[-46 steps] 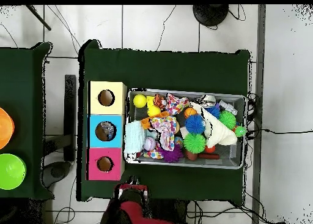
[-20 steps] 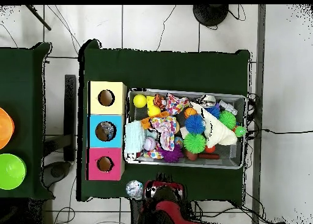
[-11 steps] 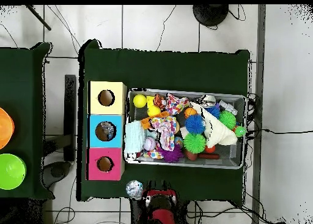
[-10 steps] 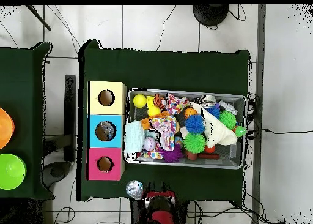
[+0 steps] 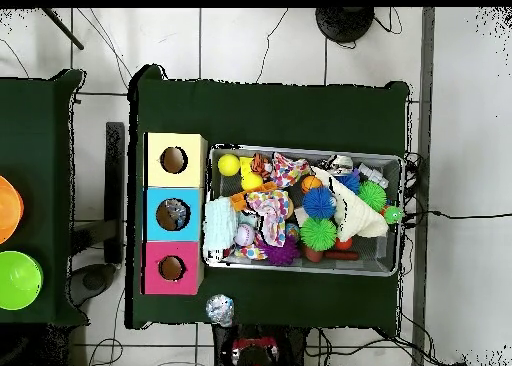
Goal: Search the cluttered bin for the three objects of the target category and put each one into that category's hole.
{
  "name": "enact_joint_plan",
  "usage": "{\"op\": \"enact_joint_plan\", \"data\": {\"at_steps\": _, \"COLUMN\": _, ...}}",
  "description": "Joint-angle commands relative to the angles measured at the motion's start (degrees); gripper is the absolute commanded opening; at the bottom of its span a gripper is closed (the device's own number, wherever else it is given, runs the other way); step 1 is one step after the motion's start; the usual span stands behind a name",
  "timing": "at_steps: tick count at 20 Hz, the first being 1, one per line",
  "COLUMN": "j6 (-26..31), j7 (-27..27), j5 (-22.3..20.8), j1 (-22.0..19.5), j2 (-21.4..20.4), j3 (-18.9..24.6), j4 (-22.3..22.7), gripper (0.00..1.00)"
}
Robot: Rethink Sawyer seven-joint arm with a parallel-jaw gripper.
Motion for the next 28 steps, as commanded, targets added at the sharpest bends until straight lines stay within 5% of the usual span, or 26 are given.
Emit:
{"op": "enact_joint_plan", "data": {"at_steps": 1, "j6": -8.9, "j7": 5.4, "j5": -1.9, "j1": 2.1, "j2": 16.0, "j3": -4.4, "j4": -12.4, "gripper": 1.00}}
{"op": "enact_joint_plan", "data": {"at_steps": 6, "j6": -13.9, "j7": 6.7, "j5": -1.3, "j1": 4.5, "j2": 22.6, "j3": -4.0, "j4": -13.7, "gripper": 1.00}}
{"op": "enact_joint_plan", "data": {"at_steps": 28, "j6": -24.6, "j7": 13.3, "j5": 8.1, "j1": 13.2, "j2": 34.6, "j3": -0.1, "j4": -15.8, "gripper": 1.00}}
